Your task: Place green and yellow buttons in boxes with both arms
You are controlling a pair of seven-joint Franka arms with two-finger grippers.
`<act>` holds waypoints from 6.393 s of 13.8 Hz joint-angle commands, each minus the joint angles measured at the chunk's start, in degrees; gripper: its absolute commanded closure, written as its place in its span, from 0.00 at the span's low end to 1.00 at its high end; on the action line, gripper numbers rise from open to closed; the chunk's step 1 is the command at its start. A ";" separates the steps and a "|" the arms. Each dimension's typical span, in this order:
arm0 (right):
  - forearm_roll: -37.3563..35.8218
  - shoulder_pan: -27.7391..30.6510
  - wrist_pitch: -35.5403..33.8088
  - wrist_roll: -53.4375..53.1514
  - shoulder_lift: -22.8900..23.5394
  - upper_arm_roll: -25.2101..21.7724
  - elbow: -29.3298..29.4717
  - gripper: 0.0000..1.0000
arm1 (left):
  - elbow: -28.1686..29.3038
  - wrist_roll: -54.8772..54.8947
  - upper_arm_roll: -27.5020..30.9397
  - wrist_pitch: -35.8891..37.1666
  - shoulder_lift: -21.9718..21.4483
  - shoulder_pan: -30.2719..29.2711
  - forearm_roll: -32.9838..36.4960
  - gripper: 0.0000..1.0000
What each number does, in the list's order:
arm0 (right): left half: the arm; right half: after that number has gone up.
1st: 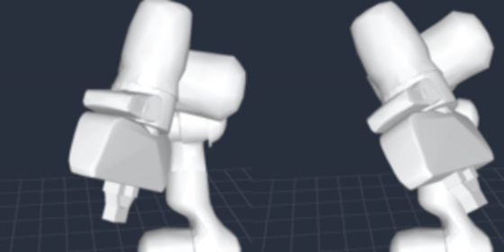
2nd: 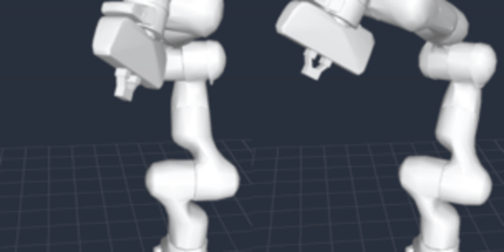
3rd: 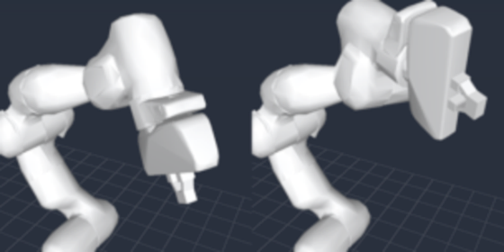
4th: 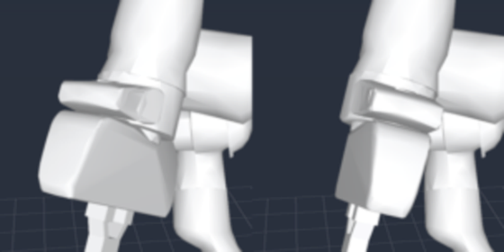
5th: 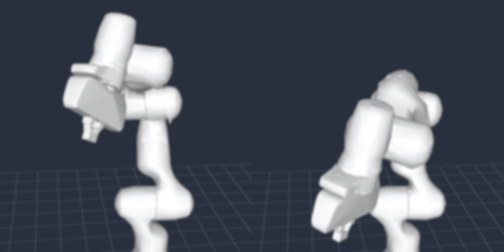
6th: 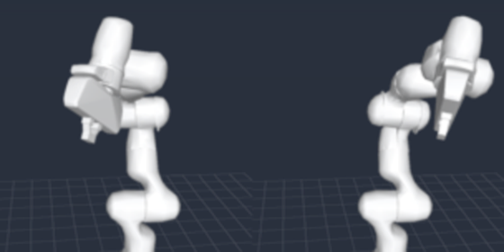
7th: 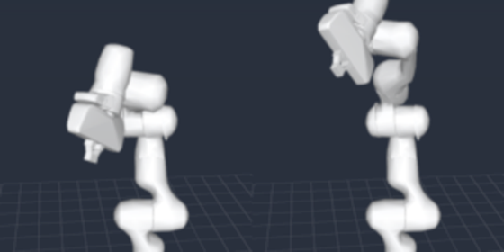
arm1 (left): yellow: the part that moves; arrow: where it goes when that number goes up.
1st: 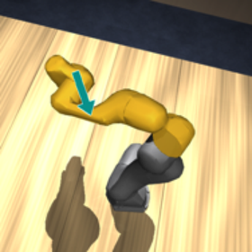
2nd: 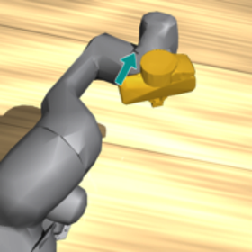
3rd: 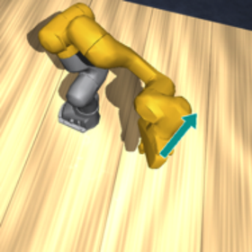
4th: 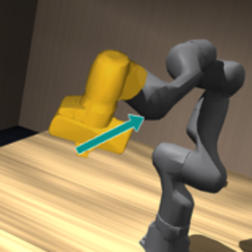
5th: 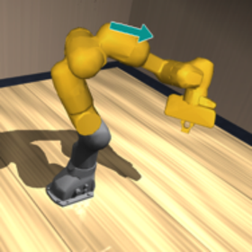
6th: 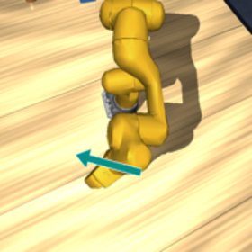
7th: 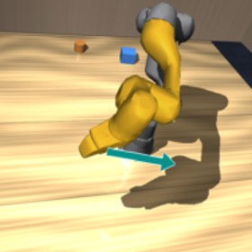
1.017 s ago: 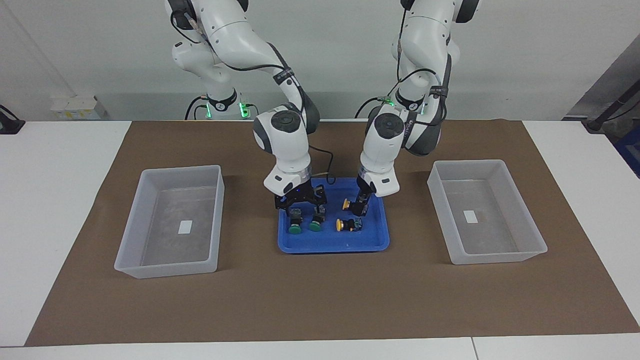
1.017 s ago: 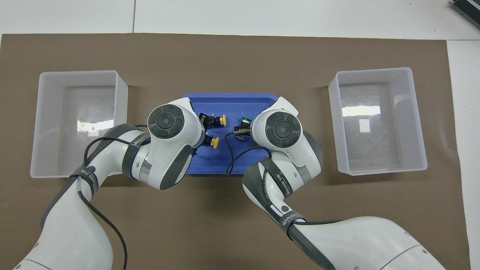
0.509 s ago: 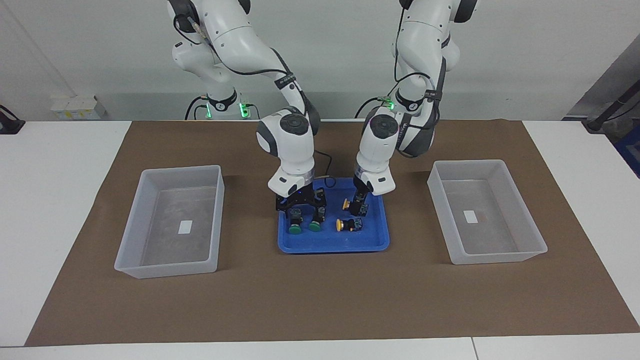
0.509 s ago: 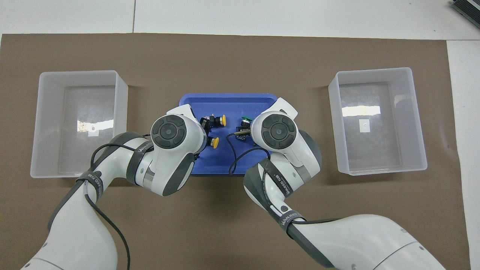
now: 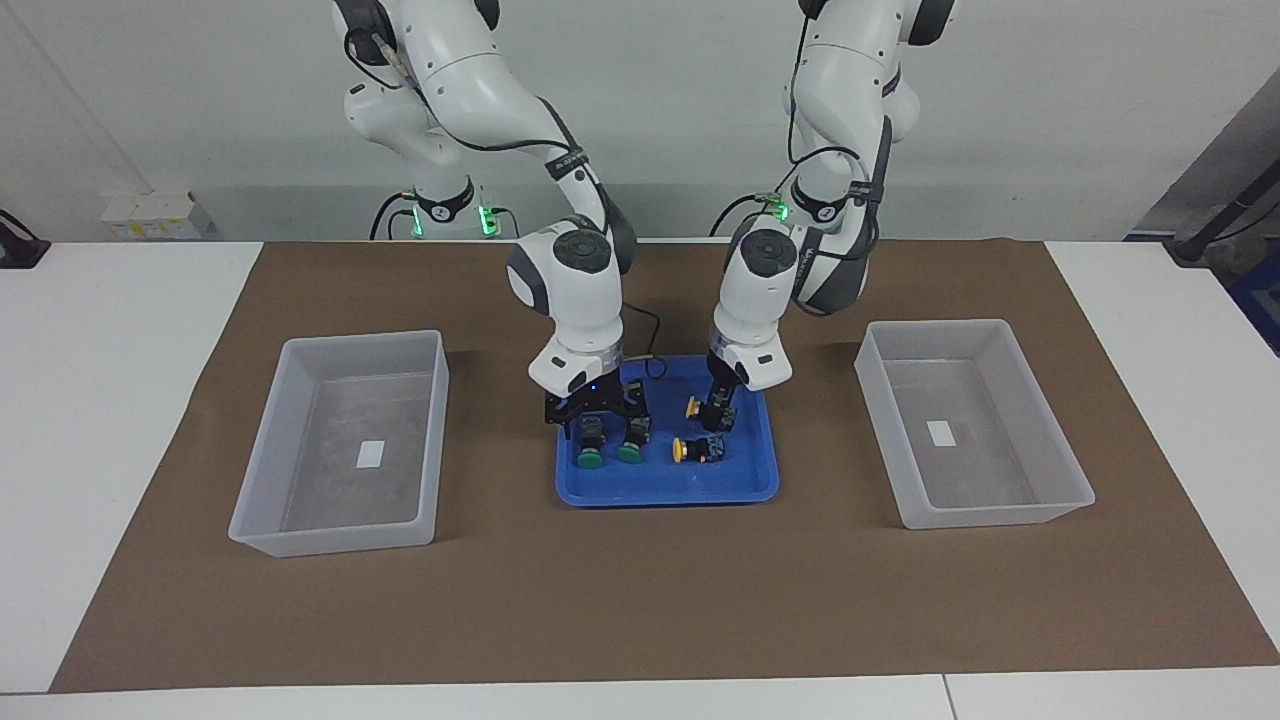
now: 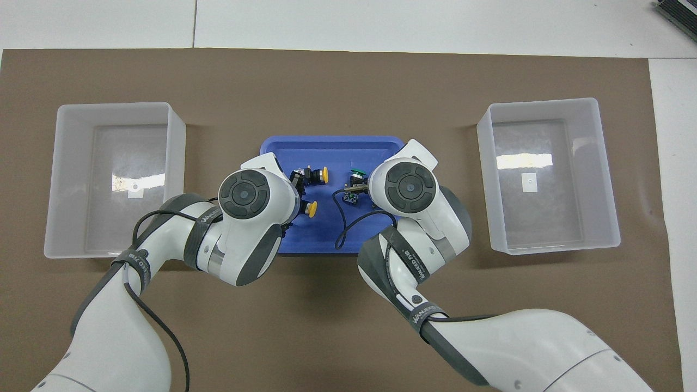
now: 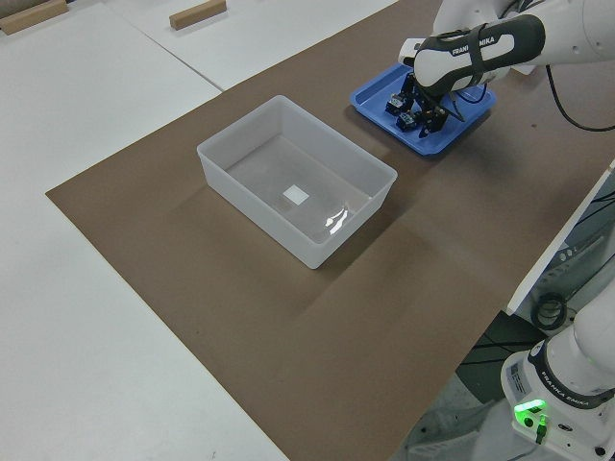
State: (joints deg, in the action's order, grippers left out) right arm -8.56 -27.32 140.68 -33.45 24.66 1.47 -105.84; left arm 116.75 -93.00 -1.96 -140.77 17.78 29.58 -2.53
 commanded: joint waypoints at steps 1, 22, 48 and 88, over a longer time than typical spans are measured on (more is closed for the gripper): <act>-1.02 0.95 0.65 -1.88 -0.58 0.46 -0.16 0.10 | 2.35 -1.39 0.90 -1.35 -1.78 0.92 -0.10 0.32; -0.67 6.91 -3.02 -4.35 -10.93 0.46 -3.94 1.00 | -28.67 42.40 0.64 38.72 -2.04 -16.55 1.22 1.00; 5.57 33.12 2.32 39.69 -3.74 0.46 -4.64 0.12 | 0.41 101.25 1.26 8.41 -8.02 -32.65 -3.88 0.23; 3.55 -3.09 5.05 -16.12 1.36 0.46 0.10 0.91 | -10.57 -23.36 1.17 -3.56 6.39 -0.66 0.60 0.08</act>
State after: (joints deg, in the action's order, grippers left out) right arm -4.00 -30.90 144.94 -49.09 26.18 2.09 -105.71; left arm 106.03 -113.72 -1.48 -145.39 24.10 28.13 -3.00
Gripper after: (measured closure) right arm 0.599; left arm 0.115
